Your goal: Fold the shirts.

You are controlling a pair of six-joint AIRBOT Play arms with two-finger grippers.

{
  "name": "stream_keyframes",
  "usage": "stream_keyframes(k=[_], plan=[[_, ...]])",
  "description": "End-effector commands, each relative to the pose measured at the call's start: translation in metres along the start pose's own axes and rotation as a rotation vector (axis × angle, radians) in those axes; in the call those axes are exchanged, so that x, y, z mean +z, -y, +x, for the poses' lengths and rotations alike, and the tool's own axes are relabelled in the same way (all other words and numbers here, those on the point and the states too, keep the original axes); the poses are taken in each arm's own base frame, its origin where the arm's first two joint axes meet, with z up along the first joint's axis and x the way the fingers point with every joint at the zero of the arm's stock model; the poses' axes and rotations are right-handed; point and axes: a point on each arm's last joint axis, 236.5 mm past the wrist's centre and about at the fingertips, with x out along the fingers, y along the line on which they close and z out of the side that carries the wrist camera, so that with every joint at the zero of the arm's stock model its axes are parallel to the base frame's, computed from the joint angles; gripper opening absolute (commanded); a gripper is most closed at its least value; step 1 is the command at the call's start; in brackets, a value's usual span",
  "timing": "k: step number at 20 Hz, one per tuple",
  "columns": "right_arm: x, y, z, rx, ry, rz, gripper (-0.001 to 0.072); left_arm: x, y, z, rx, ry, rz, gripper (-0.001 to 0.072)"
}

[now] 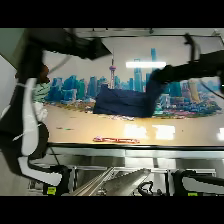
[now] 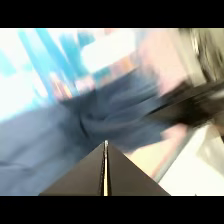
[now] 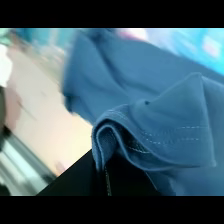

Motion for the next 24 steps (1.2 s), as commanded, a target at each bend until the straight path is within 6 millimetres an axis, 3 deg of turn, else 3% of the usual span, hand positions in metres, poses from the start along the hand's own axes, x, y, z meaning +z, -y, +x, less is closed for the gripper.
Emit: stream_keyframes(k=[1, 3, 5, 6, 8, 10, 11, 12, 13, 14, 16, 18, 19, 22, 24], plan=[[0.009, -0.073, 0.121, 0.042, 0.134, -0.084, 0.0017, 0.025, 0.021, -0.125, 0.114, 0.196, 0.089, 0.0018], [-0.007, -0.097, 0.196, 0.021, 0.215, -0.105, 0.0040, 0.021, 0.024, -0.160, 0.164, 0.247, 0.112, 0.0018], [-0.032, -0.106, 0.251, 0.018, 0.207, -0.106, 0.0361, 0.010, 0.019, -0.175, 0.201, 0.266, 0.111, 0.0019], [-0.039, -0.109, 0.259, 0.031, 0.169, -0.111, 0.0391, 0.005, 0.014, -0.179, 0.216, 0.267, 0.103, 0.0018], [-0.023, -0.097, 0.233, 0.017, 0.127, -0.158, 0.0392, -0.005, 0.002, -0.186, 0.244, 0.272, 0.085, 0.0019], [0.013, -0.067, 0.168, -0.023, 0.130, -0.152, 0.0410, -0.014, -0.011, -0.191, 0.269, 0.270, 0.062, 0.0018], [0.031, -0.043, 0.129, -0.068, 0.140, -0.109, 0.0558, -0.016, -0.016, -0.193, 0.279, 0.269, 0.053, 0.0019], [0.042, -0.013, 0.092, -0.132, 0.141, -0.052, 0.0648, -0.017, -0.021, -0.194, 0.285, 0.269, 0.042, 0.0018], [0.042, 0.027, 0.057, -0.222, 0.119, 0.020, 0.0648, -0.017, -0.024, -0.195, 0.290, 0.270, 0.038, 0.0018], [0.030, 0.067, 0.032, -0.308, 0.066, 0.116, 0.0648, -0.017, -0.023, -0.195, 0.290, 0.272, 0.038, 0.0018], [-0.020, 0.133, 0.002, -0.420, -0.081, 0.293, 0.0650, -0.017, -0.022, -0.194, 0.285, 0.269, 0.042, 0.0018], [-0.062, 0.169, 0.010, -0.424, -0.122, 0.437, 0.0650, -0.017, -0.020, -0.192, 0.281, 0.267, 0.044, 0.0018], [-0.079, 0.176, 0.024, -0.389, -0.125, 0.488, 0.0650, -0.018, -0.019, -0.191, 0.278, 0.265, 0.046, 0.0019], [-0.099, 0.154, 0.076, -0.171, -0.153, 0.551, 0.0651, -0.018, -0.018, -0.190, 0.274, 0.262, 0.048, 0.0019], [-0.112, 0.157, 0.103, -0.170, -0.186, 0.564, 0.0650, -0.018, -0.018, -0.190, 0.275, 0.262, 0.048, 0.0018]])
